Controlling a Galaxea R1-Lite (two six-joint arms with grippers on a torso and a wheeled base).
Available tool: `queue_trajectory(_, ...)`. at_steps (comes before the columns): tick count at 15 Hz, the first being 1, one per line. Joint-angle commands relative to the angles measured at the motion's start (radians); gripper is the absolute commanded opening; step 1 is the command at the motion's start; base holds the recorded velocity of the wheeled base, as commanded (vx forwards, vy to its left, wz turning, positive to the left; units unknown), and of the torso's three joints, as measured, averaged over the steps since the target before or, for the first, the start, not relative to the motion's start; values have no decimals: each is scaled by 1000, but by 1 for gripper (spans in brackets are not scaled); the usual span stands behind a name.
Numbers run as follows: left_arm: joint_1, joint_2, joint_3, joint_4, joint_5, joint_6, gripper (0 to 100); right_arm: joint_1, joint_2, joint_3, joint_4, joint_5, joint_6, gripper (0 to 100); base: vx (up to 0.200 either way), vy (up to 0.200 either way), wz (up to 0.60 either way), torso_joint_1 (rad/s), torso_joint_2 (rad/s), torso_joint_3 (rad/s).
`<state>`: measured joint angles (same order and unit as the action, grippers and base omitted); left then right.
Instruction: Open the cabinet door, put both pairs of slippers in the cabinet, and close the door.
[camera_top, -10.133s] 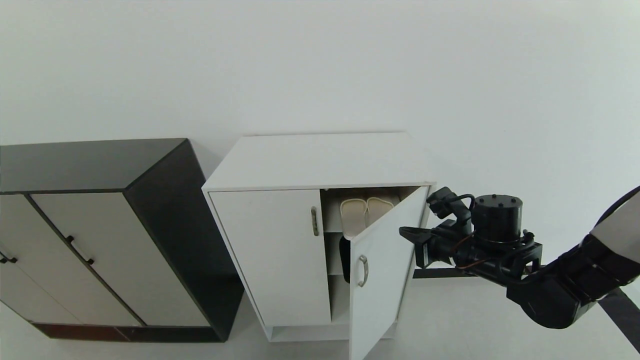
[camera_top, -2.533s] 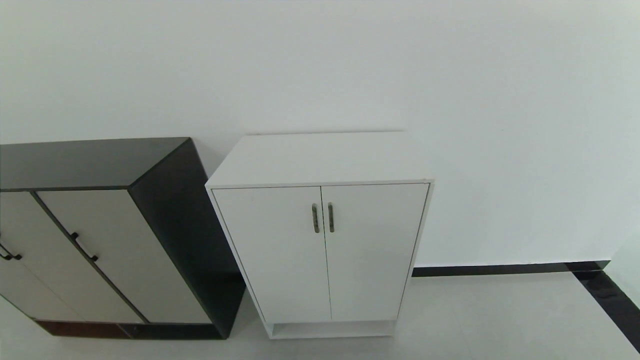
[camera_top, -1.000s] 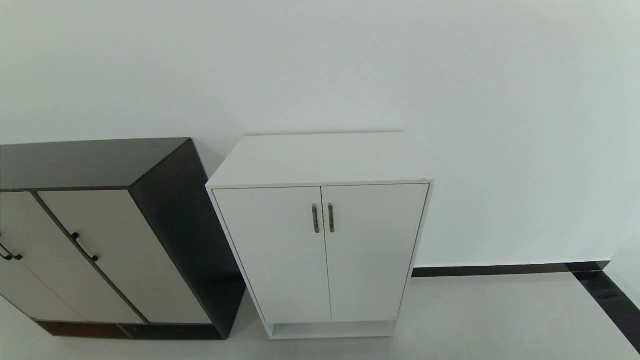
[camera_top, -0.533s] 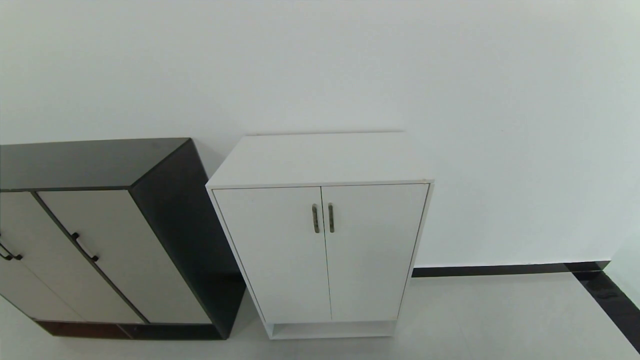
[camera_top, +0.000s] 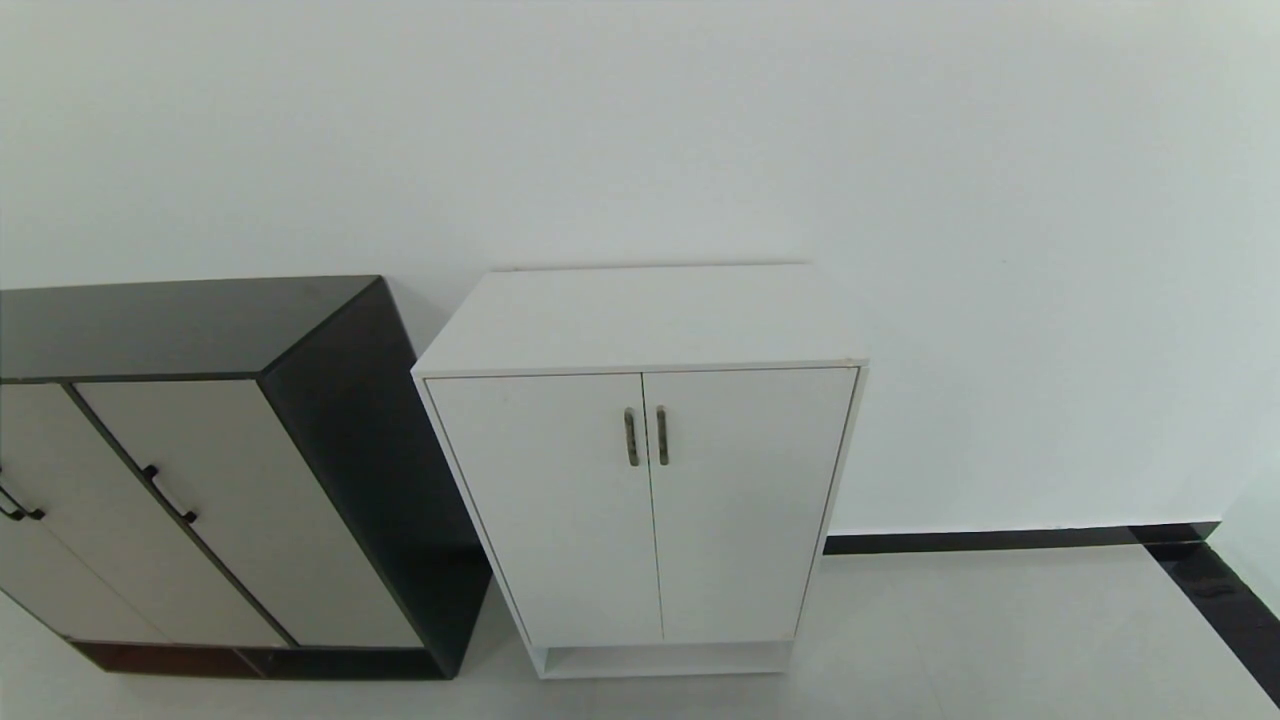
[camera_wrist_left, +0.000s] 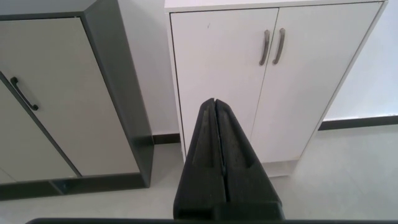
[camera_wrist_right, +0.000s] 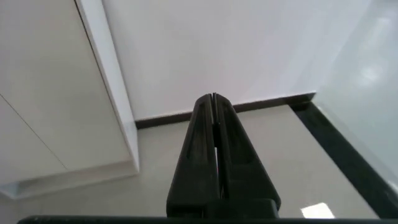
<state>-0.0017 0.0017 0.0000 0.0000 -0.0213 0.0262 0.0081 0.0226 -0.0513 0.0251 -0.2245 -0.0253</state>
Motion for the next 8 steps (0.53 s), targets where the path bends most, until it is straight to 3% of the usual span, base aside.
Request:
queue_trajectory(1,0,1,0,0,0,0,0,-7,-23,31,-31,62,21,0,0,0,0,0,0,0)
queue_trajectory(2,0,1,0,0,0,0,0,-7,-23,48,-65,142,39,0,0,0,0,0,0,0)
queue_trajectory(3,0,1,0,0,-2,0,0,-7,-23,45,-1,171,22,0,0,0,0,0,0,0)
queue_trajectory(8,0,1,0,0,-2,0,0,-7,-23,50,-22,209,-4,0,0,0,0,0,0,0)
